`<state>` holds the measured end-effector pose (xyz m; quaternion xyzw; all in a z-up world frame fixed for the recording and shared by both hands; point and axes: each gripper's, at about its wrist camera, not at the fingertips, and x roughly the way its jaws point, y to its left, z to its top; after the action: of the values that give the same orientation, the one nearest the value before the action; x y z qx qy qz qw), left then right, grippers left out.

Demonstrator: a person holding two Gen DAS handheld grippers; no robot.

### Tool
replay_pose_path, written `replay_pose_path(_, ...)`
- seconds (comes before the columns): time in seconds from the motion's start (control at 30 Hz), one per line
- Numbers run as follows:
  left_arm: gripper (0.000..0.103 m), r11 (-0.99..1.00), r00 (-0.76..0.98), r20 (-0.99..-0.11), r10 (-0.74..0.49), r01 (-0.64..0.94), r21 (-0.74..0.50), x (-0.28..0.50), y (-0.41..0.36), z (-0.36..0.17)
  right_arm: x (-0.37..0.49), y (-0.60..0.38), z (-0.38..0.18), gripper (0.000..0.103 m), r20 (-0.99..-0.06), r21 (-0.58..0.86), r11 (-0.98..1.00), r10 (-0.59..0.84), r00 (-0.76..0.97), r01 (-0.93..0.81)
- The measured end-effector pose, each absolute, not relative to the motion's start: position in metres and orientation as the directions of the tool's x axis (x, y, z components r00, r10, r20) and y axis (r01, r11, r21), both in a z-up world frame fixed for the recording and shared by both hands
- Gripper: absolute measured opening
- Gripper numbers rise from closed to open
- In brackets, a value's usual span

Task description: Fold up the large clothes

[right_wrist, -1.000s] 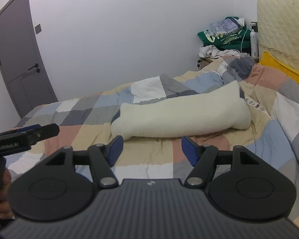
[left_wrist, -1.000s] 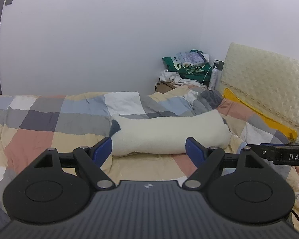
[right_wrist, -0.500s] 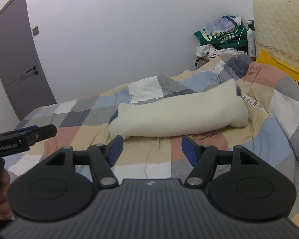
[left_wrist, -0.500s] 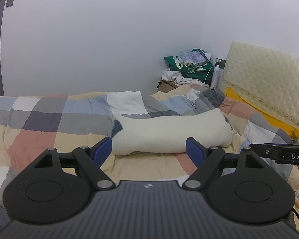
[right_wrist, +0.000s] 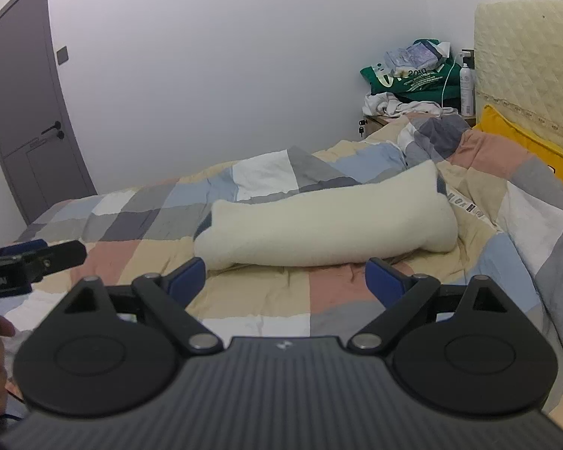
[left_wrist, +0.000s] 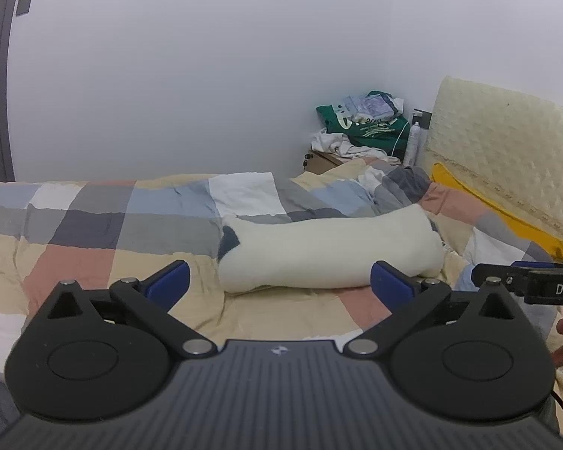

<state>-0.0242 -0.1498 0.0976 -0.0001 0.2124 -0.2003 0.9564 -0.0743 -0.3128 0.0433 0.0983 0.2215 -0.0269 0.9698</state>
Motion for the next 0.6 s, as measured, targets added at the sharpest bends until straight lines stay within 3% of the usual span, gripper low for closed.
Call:
replay_pose_path(0.17, 0.103, 0.919, 0.823, -0.418, -0.385, 0.382, -0.093, -0.0243, -0.1510, 0.0984, -0.0730, -0.3099, 0.0430, 0.094, -0.438, 0.157, 0.980, -0.040, 0.898, 0.120)
replay_pose_path(0.23, 0.103, 0.921, 0.826, -0.417, -0.380, 0.380, -0.087, -0.0255, -0.1518, 0.0993, -0.0737, -0.3093, 0.0431, 0.103, -0.433, 0.159, 0.980, -0.039, 0.900, 0.119)
replay_pose_path(0.6, 0.103, 0.921, 0.828, -0.413, -0.380, 0.382, -0.080, -0.0278, -0.1518, 0.1015, -0.0780, -0.3058, 0.0429, 0.103, -0.429, 0.162, 0.979, -0.041, 0.903, 0.121)
